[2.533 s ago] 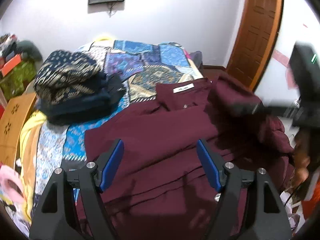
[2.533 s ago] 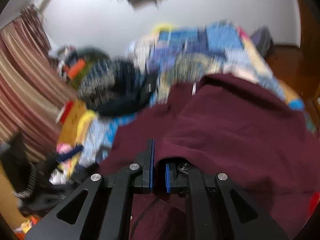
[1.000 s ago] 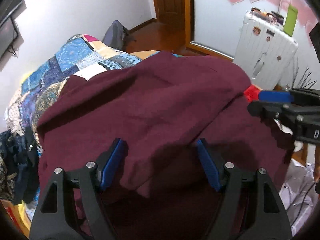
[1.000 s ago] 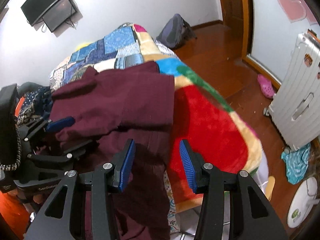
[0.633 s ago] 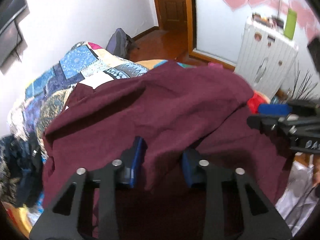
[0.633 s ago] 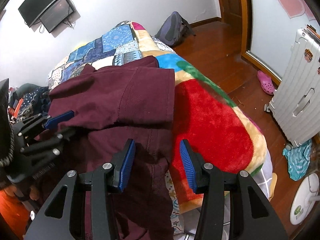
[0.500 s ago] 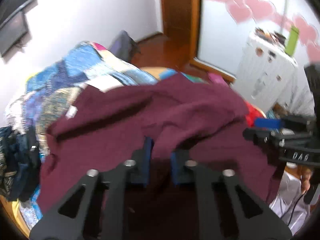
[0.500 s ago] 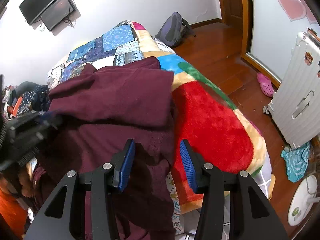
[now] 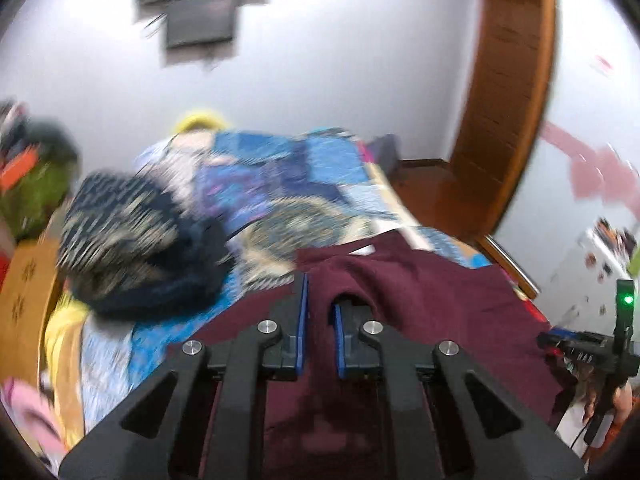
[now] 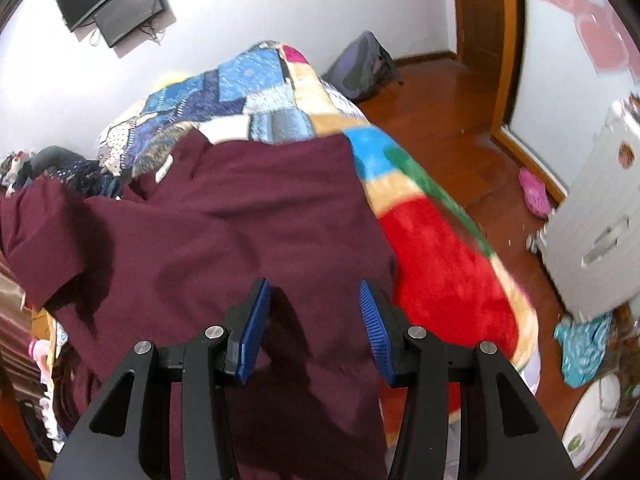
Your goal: Fold large clothes
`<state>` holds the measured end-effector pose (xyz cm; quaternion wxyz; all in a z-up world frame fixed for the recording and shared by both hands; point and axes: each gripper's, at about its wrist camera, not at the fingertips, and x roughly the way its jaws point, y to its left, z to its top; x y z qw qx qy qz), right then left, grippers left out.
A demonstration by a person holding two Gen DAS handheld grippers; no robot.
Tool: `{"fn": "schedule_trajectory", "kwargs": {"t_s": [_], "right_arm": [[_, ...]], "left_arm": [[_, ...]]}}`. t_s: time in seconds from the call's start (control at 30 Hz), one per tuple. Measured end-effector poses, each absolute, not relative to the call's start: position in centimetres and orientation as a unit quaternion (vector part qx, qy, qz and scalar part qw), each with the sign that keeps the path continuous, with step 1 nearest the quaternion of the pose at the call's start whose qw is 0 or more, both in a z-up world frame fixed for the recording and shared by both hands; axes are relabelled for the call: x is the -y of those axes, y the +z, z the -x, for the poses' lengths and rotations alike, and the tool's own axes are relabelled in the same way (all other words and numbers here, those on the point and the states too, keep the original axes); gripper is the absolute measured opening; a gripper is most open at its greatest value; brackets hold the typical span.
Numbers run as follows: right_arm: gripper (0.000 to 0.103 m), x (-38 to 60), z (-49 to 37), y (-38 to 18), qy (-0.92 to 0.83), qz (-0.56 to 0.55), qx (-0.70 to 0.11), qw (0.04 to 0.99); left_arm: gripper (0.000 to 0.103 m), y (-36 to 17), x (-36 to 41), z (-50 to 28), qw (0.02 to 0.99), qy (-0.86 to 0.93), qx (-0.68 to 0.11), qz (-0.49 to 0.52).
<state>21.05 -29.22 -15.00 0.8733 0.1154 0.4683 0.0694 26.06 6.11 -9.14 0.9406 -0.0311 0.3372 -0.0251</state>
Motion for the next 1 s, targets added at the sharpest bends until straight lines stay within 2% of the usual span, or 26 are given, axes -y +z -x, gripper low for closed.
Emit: {"fn": "schedule_trajectory", "kwargs": {"t_s": [0.2,0.27,0.33,0.4,0.43,0.5,0.63,0.77,1.0], "right_arm": [[0.043,25.6,-22.4,-12.2,0.103,-0.092,-0.435,0.890],[0.050,24.3,-22.7,-12.6,0.116,-0.086,-0.443,0.885],[0.056,22.7,-22.9,-13.6,0.131,-0.077,-0.458,0.876],[0.056,21.3,-22.9,-14.8,0.141,-0.059,-0.478,0.865],[0.056,20.5,-22.8,-15.6,0.144,-0.047,-0.490,0.859],[0.056,19.6,-22.7,-16.4,0.140,-0.028,-0.501,0.853],[0.058,19.3,-22.6,-16.1,0.133,-0.019,-0.498,0.857],[0.058,19.5,-22.7,-16.1,0.135,-0.026,-0.502,0.854],[0.058,19.3,-22.3,-15.8,0.140,-0.027,-0.498,0.856]], "left_arm": [[0.011,-15.6,-12.9,-23.3,0.902,0.012,-0.417,0.112],[0.015,-19.1,-14.0,-22.6,0.877,0.011,-0.460,0.137],[0.026,-22.0,-14.6,-21.9,0.858,0.012,-0.491,0.149],[0.041,-24.1,-15.0,-21.1,0.847,0.022,-0.510,0.151],[0.045,-24.6,-15.3,-20.8,0.845,0.026,-0.510,0.156],[0.057,-24.4,-15.9,-20.1,0.847,0.033,-0.503,0.168],[0.059,-23.0,-16.0,-19.6,0.855,0.035,-0.492,0.159],[0.059,-19.9,-15.1,-18.8,0.877,0.053,-0.468,0.093],[0.079,-15.0,-12.6,-17.1,0.911,0.054,-0.407,0.041]]}}
